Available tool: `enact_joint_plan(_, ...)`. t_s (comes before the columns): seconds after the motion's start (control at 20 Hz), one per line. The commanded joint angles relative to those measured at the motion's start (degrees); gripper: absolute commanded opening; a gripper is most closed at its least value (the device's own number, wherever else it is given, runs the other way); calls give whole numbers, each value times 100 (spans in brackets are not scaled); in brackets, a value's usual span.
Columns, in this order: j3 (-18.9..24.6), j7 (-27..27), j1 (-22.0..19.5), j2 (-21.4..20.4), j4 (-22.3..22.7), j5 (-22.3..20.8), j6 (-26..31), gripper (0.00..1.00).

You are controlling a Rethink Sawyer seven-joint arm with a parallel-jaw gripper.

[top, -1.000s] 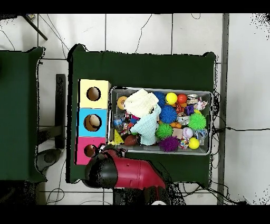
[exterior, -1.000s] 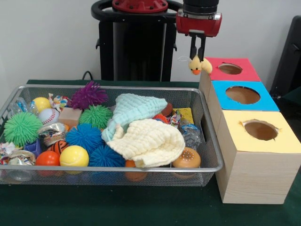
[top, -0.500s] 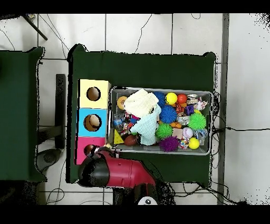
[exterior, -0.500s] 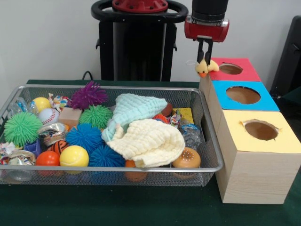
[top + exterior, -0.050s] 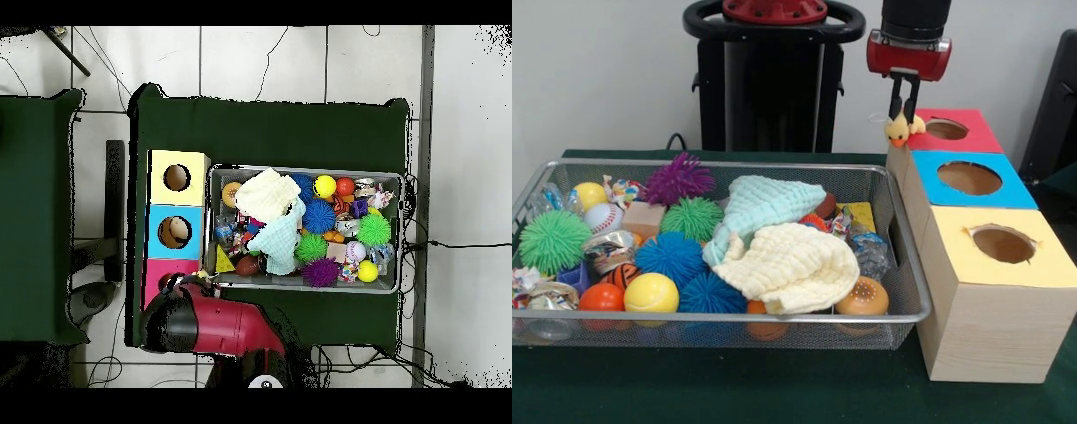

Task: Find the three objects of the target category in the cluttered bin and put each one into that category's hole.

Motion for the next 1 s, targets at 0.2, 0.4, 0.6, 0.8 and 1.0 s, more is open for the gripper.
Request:
enact_joint_plan(0.2, -49, 1442, 539, 320, -422, 531, 563, 0)
enact_joint_plan(0.4, -175, 1350, 630, 149, -506, 561, 936, 0)
enact_joint_plan(0.6, -273, 1253, 682, 5, -589, 570, 1276, 0)
enact_joint_plan(0.8, -286, 1171, 641, -104, -602, 563, 1435, 0)
enact_joint_plan(1.0, -278, 1108, 579, -132, -573, 547, 1441, 0)
